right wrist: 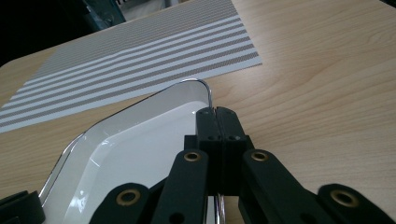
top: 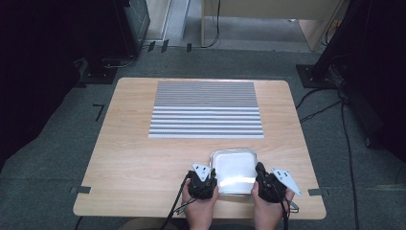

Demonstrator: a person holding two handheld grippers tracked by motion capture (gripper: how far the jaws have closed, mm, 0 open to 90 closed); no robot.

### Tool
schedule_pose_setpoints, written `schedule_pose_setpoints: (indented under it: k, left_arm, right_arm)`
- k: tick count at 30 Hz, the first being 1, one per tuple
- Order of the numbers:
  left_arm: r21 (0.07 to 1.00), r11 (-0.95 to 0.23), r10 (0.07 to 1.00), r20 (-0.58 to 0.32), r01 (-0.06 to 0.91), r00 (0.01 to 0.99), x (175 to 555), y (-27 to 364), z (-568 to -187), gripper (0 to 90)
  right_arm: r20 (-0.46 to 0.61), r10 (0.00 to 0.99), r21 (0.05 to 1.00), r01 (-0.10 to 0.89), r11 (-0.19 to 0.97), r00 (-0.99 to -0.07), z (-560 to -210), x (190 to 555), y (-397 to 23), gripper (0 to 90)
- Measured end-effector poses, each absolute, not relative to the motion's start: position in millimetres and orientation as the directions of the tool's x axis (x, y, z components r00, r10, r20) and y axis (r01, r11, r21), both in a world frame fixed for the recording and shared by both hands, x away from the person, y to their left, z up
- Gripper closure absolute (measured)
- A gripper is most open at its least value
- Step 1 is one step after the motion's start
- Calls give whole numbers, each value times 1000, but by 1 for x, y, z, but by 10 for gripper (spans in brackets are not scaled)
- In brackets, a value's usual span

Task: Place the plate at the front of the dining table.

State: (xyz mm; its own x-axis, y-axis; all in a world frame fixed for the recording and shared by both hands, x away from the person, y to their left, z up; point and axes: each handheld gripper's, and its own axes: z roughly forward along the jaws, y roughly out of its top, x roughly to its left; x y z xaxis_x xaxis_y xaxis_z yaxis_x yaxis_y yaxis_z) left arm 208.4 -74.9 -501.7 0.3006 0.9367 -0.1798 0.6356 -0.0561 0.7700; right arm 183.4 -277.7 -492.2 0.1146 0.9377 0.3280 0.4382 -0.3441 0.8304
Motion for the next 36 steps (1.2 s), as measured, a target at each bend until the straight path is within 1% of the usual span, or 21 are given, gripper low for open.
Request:
schedule_pose_setpoints:
  k: [3,7,11,16,20,23,26,29,30,31,36]
  left_arm:
    - [786,-81,940,-144,613,309,205,-78,-499,763]
    - [790,-91,937,-139,607,321,204,-81,-498,757]
    - [796,-100,932,-135,596,336,201,-86,-496,749]
    - [759,-91,926,-174,644,336,207,-90,-500,730]
    - [737,-77,926,-196,672,322,211,-92,-503,741]
    - [719,-61,928,-213,692,304,216,-91,-504,769]
    - [700,-27,919,-265,714,293,221,-90,-504,756]
    - [701,-24,924,-257,713,284,221,-90,-505,784]
    - [705,-27,926,-249,709,283,221,-90,-505,812]
    - [705,-19,924,-258,709,281,222,-89,-505,826]
    - [700,5,920,-283,714,271,224,-87,-506,843]
  right_arm:
    - [337,933,826,436,-356,125,-493,183,-282,900]
    - [343,929,826,425,-369,141,-492,182,-288,900]
    - [367,918,801,449,-395,152,-498,184,-294,900]
    - [354,923,803,456,-383,153,-500,184,-293,900]
    - [346,926,808,454,-375,149,-501,184,-293,900]
    - [338,930,811,455,-366,145,-501,184,-292,900]
    - [330,933,817,452,-359,144,-501,184,-290,900]
    - [328,933,818,449,-358,148,-502,183,-289,900]
    - [329,933,818,449,-360,147,-502,183,-289,900]
    - [328,933,819,448,-359,148,-502,183,-289,900]
    - [332,932,814,455,-360,142,-501,182,-290,900]
